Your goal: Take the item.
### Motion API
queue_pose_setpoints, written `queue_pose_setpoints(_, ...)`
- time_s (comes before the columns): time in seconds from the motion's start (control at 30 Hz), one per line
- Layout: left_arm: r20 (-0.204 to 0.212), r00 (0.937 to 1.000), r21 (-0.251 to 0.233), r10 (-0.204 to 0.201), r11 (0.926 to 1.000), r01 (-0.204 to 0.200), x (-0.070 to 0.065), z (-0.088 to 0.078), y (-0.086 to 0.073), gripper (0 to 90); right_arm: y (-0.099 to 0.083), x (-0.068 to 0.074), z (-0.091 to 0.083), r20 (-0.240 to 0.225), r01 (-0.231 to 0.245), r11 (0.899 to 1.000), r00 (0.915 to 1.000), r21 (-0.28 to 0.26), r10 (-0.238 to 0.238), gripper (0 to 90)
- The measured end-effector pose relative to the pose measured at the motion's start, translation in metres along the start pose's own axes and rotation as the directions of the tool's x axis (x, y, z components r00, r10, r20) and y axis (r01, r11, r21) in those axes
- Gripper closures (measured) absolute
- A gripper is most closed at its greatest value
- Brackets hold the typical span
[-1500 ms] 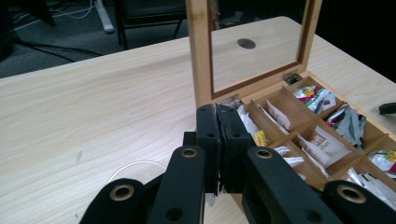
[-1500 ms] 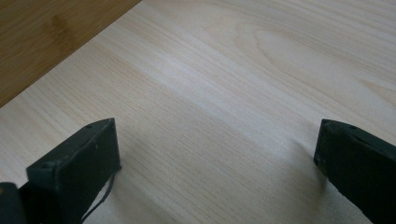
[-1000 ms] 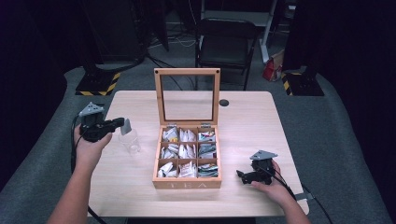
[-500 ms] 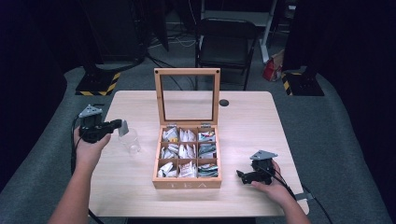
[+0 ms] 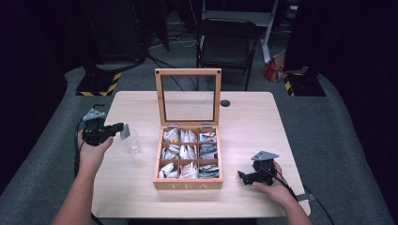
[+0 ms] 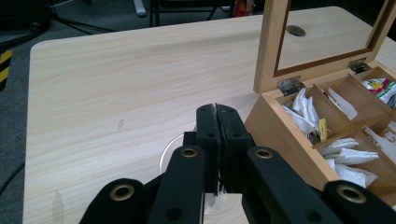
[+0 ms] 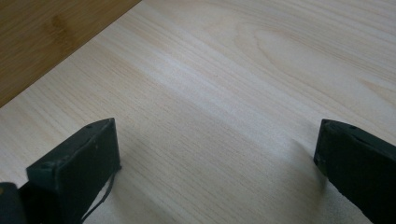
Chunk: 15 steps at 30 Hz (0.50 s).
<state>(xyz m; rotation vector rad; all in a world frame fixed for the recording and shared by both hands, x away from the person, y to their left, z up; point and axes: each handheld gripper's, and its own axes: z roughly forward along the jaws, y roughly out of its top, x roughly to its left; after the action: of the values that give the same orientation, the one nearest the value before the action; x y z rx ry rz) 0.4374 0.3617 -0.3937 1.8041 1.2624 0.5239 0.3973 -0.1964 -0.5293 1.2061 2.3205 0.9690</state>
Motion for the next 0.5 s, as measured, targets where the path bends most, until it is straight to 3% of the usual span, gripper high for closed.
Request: queue_pose_setpoints(0.5,0.001,1.0000,0.020,-0.004,0.9998,0.004,-0.002,0.017,-0.010,88.5,0.000,0.000,0.000,0.000,0.000,1.000,1.0000,0.000,0.000,0.0)
